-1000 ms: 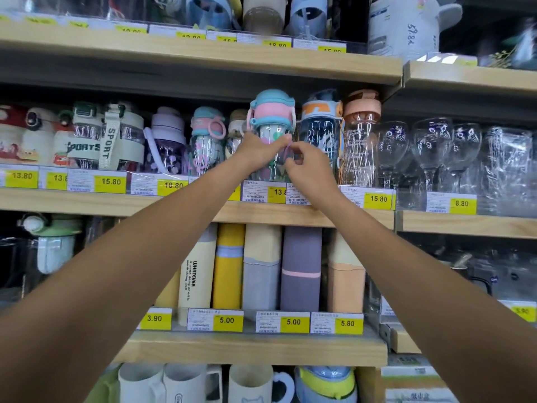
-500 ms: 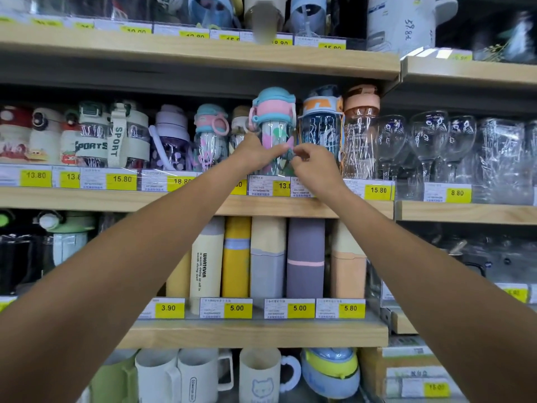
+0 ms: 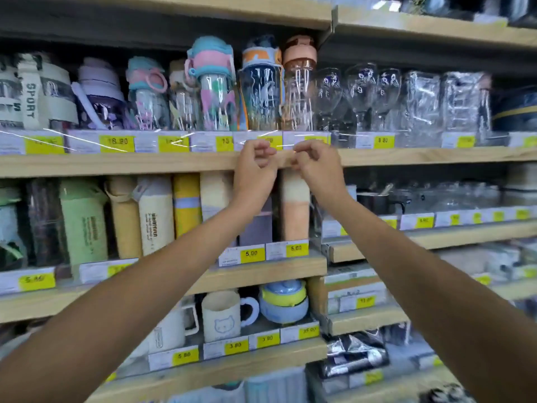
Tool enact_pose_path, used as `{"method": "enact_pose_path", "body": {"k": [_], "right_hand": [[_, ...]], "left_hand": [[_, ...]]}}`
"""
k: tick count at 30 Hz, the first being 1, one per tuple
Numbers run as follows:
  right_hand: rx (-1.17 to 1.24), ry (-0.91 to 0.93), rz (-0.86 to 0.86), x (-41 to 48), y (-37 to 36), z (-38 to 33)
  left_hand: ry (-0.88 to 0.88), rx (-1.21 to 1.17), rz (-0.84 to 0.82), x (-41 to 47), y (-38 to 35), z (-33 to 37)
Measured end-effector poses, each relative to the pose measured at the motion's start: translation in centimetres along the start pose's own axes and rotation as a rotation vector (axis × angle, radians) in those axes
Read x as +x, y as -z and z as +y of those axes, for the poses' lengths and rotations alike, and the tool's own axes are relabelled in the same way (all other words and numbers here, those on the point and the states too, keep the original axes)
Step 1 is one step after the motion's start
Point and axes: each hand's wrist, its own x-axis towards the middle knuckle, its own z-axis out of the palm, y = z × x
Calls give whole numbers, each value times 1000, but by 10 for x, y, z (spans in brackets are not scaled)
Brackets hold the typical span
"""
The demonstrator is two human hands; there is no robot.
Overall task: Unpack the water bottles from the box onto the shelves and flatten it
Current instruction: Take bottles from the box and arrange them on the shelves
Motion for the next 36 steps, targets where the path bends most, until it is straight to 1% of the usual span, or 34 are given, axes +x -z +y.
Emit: {"method": "enact_pose_path", "body": {"k": [3, 5, 7, 8, 9, 11, 13, 15, 17, 18, 19, 21, 23, 25, 29, 32, 36], "right_hand": [[-5, -112, 6, -31, 50, 35], [-41, -200, 0, -58, 95, 69], [-66, -308, 3, -85, 134, 102], [-67, -379, 10, -99, 155, 119], [-77, -453, 12, -112, 179, 134], [-111, -610, 5, -145, 232, 163], [-105, -756, -10, -178, 274, 187], [-161, -867, -48, -216, 322, 207], [-224, -968, -90, -253, 360, 224], [-259, -1023, -108, -271, 380, 231], [-293, -1079, -110, -289, 407, 239], [-333, -1174, -75, -322, 448, 252], [-353, -1258, 14, -350, 487, 263], [-397, -1334, 83, -372, 523, 275], [-507, -1502, 152, -414, 591, 309], [-467, -1611, 189, -442, 634, 341], [-510, -1698, 252, -457, 685, 390]], "left_hand": [[75, -38, -108, -37, -38, -18], [130, -40, -196, -70, -80, -29], [224, -35, -274, -97, -118, -41], [289, -4, -339, -112, -139, -46], [360, 32, -416, -128, -162, -52], [498, 62, -626, -170, -209, -61], [572, 71, -829, -209, -245, -70], [618, 72, -981, -256, -288, -80], [671, 135, -1088, -297, -317, -89], [684, 154, -1167, -320, -335, -92], [691, 157, -1265, -346, -359, -96], [717, 171, -1402, -388, -394, -102], [737, 167, -1481, -424, -424, -106], [746, 178, -1525, -455, -452, -112], [762, 168, -1646, -515, -512, -132], [758, 154, -1723, -549, -563, -152], [781, 155, -1781, -576, -639, -184]]}}
